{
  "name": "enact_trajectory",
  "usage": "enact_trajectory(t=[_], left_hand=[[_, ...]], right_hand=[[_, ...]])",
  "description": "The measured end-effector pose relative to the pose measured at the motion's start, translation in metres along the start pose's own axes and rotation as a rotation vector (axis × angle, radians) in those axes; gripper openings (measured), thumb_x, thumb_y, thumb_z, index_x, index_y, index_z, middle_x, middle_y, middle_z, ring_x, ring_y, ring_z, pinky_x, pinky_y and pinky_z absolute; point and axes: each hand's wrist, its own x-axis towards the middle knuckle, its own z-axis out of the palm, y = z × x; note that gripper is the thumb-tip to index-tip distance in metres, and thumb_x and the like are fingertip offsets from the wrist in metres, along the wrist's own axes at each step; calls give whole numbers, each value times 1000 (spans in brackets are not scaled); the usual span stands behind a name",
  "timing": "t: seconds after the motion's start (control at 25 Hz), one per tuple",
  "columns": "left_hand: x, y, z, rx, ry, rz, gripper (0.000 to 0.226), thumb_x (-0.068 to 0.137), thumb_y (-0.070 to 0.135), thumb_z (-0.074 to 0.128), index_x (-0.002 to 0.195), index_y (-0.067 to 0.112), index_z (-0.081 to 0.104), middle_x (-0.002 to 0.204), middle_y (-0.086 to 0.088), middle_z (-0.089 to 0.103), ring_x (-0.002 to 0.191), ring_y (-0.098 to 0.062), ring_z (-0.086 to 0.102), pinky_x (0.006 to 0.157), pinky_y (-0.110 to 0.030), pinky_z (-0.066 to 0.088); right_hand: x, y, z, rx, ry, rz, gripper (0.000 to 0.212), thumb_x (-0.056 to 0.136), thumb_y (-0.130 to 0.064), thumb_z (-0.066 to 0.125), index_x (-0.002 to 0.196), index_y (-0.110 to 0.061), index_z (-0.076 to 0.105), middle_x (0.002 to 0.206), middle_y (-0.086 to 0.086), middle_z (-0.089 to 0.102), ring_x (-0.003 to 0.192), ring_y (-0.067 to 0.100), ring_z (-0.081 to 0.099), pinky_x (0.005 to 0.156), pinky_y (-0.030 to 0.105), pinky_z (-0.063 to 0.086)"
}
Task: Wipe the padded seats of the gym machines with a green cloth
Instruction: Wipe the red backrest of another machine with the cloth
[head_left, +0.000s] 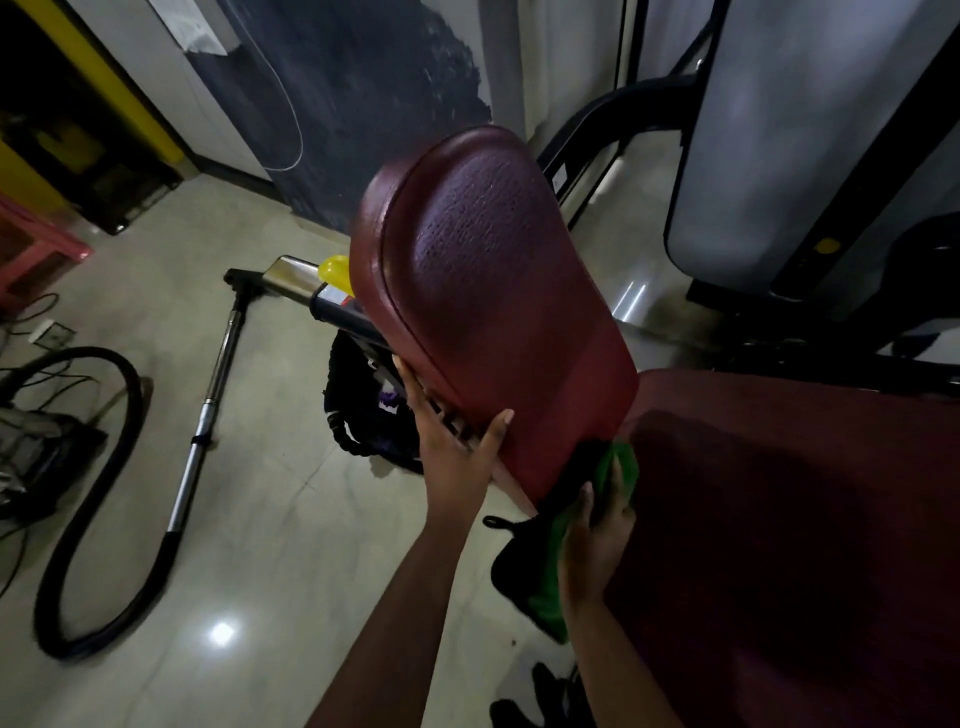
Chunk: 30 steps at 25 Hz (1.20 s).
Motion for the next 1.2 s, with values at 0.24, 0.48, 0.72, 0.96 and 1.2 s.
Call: enact_trajectory(t=[0.24, 0.48, 0.72, 0.96, 1.2], left_hand=[[-1, -3, 2, 71, 28, 42, 110, 76, 23, 77, 136, 55, -10, 151, 22, 15, 137, -10, 36, 109, -37, 39], [-1, -15, 7, 7, 47, -7, 110, 73, 31, 76, 146, 43, -6, 154, 15, 20, 136, -8, 37, 108, -40, 42], [-4, -8, 8, 30, 58, 21, 108, 74, 35, 75, 142, 51, -7, 154, 13, 21, 134, -6, 38, 109, -36, 40], [-4, -8, 10, 92, 71, 19, 108, 78, 29, 73, 147, 36, -9, 152, 11, 23, 133, -8, 41, 105, -24, 43], [-7, -10, 12, 36, 65, 12, 105, 73, 37, 69, 142, 49, -9, 156, 7, 21, 136, -11, 37, 109, -34, 39]], right_hand=[[5, -94, 40, -8, -24, -453, 49, 94, -40, 34, 140, -25, 38, 149, 11, 33, 136, 14, 25, 111, 19, 15], [64, -12, 44, -98, 39, -194, 57, 92, -44, 25, 138, -15, 43, 136, 28, 43, 123, 43, 44, 104, 45, 36], [106, -10, 16, 94, 63, -4, 70, 85, -53, 24, 134, -10, 49, 127, 26, 54, 117, 38, 51, 98, 32, 37], [63, -136, 32, 42, -160, -685, 47, 96, -39, 32, 142, -31, 33, 151, 11, 28, 139, 19, 22, 113, 26, 16], [136, -88, 53, 26, 0, -456, 56, 91, -43, 25, 140, -23, 39, 146, 15, 36, 132, 33, 34, 108, 51, 31]])
